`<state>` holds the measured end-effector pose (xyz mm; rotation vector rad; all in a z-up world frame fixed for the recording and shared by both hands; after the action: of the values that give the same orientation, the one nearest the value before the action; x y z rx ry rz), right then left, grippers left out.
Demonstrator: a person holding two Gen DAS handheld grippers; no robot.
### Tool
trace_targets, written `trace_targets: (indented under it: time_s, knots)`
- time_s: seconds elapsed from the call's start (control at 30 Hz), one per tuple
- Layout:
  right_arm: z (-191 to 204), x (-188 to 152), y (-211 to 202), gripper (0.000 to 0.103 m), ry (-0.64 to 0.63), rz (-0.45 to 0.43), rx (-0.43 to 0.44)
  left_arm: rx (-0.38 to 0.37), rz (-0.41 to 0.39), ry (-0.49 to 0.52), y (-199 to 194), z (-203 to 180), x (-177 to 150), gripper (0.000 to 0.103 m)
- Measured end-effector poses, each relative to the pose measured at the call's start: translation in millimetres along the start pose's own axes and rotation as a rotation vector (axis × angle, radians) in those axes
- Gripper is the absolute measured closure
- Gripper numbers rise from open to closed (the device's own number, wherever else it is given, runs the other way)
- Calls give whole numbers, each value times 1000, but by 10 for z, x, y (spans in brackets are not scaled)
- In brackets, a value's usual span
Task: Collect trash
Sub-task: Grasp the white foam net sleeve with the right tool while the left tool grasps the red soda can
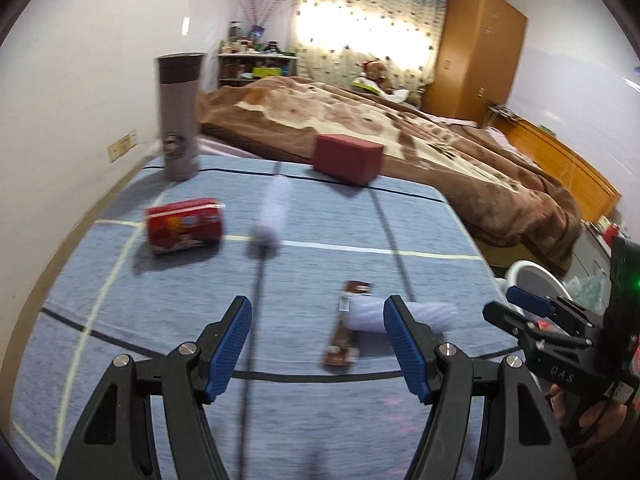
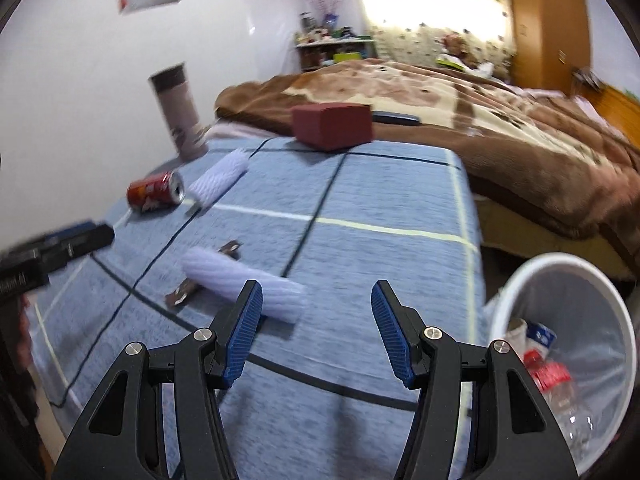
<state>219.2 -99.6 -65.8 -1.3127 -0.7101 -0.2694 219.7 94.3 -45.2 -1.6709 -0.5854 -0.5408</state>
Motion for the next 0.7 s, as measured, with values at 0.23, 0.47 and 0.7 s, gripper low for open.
trace_targets:
  time_s: [0.23, 0.47, 0.7]
  knots:
    - [326, 60, 91, 45, -127, 6, 25, 47, 5, -47, 11, 498, 24, 32]
    - [489, 22, 247, 45, -199, 64, 23, 85, 21, -61, 107, 852, 103, 32]
    - [576, 50, 415, 45, -279, 101, -43, 130, 50, -34, 299, 1145, 282, 31]
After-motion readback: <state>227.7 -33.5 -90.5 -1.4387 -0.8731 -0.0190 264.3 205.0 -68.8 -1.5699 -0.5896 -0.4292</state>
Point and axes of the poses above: each gripper's, at about its wrist camera, not at the fingertips, and y roughly the way its jaws point, z to its left, x to its top, the point moved 9 cm from there along y, roughly the way its jaws point, and after that the axes turned 8 degrees about z, right-handed, at the moved point
